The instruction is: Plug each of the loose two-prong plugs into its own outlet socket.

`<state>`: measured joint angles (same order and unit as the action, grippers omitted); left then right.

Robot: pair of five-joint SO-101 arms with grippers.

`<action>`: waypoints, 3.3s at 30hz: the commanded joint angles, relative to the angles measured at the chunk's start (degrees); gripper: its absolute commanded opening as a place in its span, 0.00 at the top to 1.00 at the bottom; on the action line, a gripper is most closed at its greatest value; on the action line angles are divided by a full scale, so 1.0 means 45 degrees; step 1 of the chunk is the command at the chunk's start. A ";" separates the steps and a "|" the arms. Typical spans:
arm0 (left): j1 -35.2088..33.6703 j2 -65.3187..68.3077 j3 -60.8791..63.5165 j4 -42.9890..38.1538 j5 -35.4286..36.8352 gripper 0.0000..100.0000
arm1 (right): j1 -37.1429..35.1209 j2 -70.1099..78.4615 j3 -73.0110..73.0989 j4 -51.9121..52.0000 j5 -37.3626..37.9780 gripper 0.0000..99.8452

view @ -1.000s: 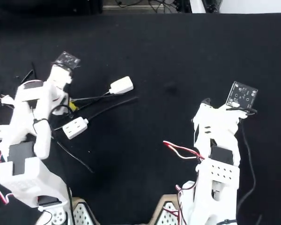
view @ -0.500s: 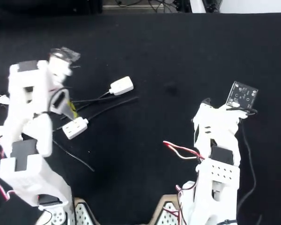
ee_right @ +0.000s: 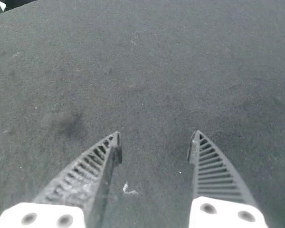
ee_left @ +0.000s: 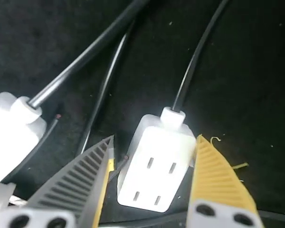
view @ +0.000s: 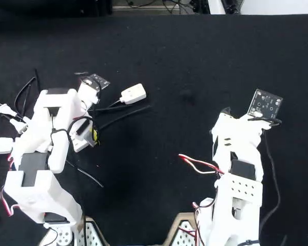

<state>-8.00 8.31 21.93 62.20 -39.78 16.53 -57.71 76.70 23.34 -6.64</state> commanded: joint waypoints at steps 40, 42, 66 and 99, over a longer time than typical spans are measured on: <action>-0.7512 0.0039 -0.8977 0.4063 -0.4142 0.73 | 0.0215 -0.0400 -0.0342 -0.0313 -0.0020 0.78; -0.7004 0.0020 -0.9739 0.5079 -0.4103 0.73 | 0.0215 -0.0400 -0.0342 -0.0313 -0.0020 0.78; 0.2745 -0.0059 -0.3585 -0.1661 0.3927 0.72 | 0.0234 -0.0400 -0.0342 -0.0371 -0.0020 0.78; 0.1475 -0.0957 0.1495 -0.7170 0.4611 0.72 | 0.0234 -0.0420 -0.0342 -0.0313 -0.0020 0.78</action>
<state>3.60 8.92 27.38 30.37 -18.24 16.53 -57.71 76.70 23.34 -6.64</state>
